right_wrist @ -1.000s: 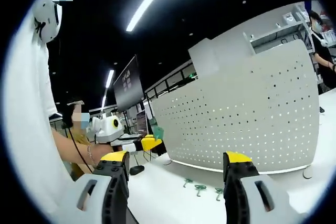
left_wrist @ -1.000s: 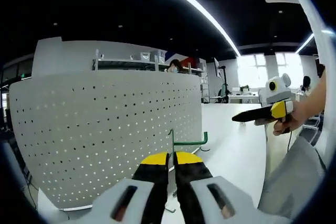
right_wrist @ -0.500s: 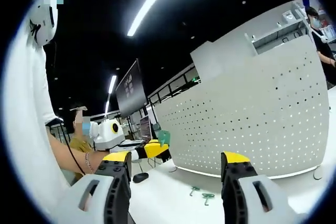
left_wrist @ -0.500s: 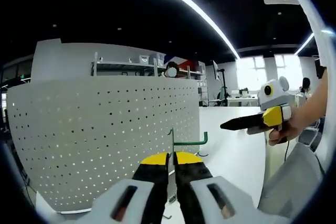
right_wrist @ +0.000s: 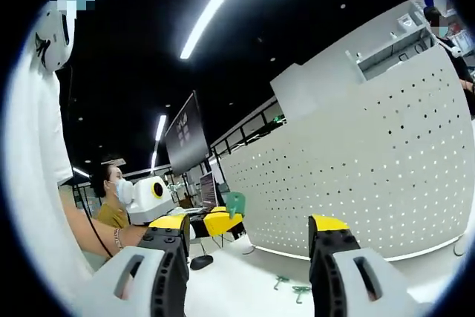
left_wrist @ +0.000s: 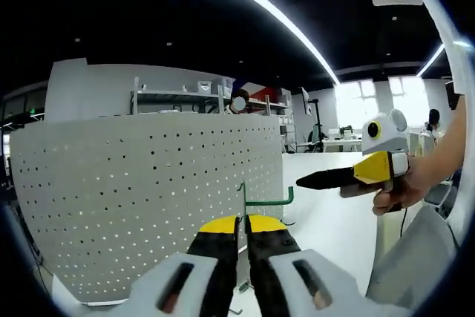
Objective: Insert the hook assembly into the mounting plate slot until the hook locks in place.
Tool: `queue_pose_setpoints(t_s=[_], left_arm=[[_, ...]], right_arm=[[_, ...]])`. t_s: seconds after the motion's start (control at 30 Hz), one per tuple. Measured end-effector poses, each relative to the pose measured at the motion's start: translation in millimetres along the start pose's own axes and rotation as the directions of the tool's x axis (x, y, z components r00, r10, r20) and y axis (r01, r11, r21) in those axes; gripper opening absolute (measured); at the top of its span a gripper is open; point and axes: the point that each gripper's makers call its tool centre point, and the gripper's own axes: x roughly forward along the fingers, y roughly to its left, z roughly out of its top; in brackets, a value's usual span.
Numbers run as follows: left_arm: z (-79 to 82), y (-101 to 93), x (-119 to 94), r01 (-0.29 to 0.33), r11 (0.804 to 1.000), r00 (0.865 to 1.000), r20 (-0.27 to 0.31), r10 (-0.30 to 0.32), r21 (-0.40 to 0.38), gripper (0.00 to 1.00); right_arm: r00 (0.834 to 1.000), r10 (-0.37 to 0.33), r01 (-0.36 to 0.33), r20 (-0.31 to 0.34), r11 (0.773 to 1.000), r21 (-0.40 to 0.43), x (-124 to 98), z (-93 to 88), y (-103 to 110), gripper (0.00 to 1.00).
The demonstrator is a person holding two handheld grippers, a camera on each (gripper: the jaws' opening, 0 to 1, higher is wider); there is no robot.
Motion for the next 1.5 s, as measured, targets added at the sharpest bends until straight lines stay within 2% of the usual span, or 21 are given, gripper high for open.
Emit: queue_pose_setpoints(t_s=[0.5,0.83,1.23,1.5], left_arm=[[2.0,0.6,-1,-0.008,1.0,1.0,0.004,0.008,-0.008,0.03],[2.1,6.9,-4,-0.026,1.0,1.0,0.003,0.026,-0.011,0.03],[3.5,6.2,-3,-0.03,1.0,1.0,0.007,0.03,-0.009,0.03],[2.4,6.7,-3,-0.037,0.999,0.999,0.006,0.037,-0.012,0.03]], right_arm=[[0.999,0.047,-0.047,0.005,0.999,0.007,28,4.3,8,0.56],[0.999,0.043,-0.043,0.002,0.999,-0.003,43,1.4,12,0.53],[0.999,0.039,-0.04,-0.017,0.999,-0.026,58,-2.1,15,0.41],[0.999,0.031,-0.032,-0.034,0.999,-0.035,62,-6.7,18,0.25]])
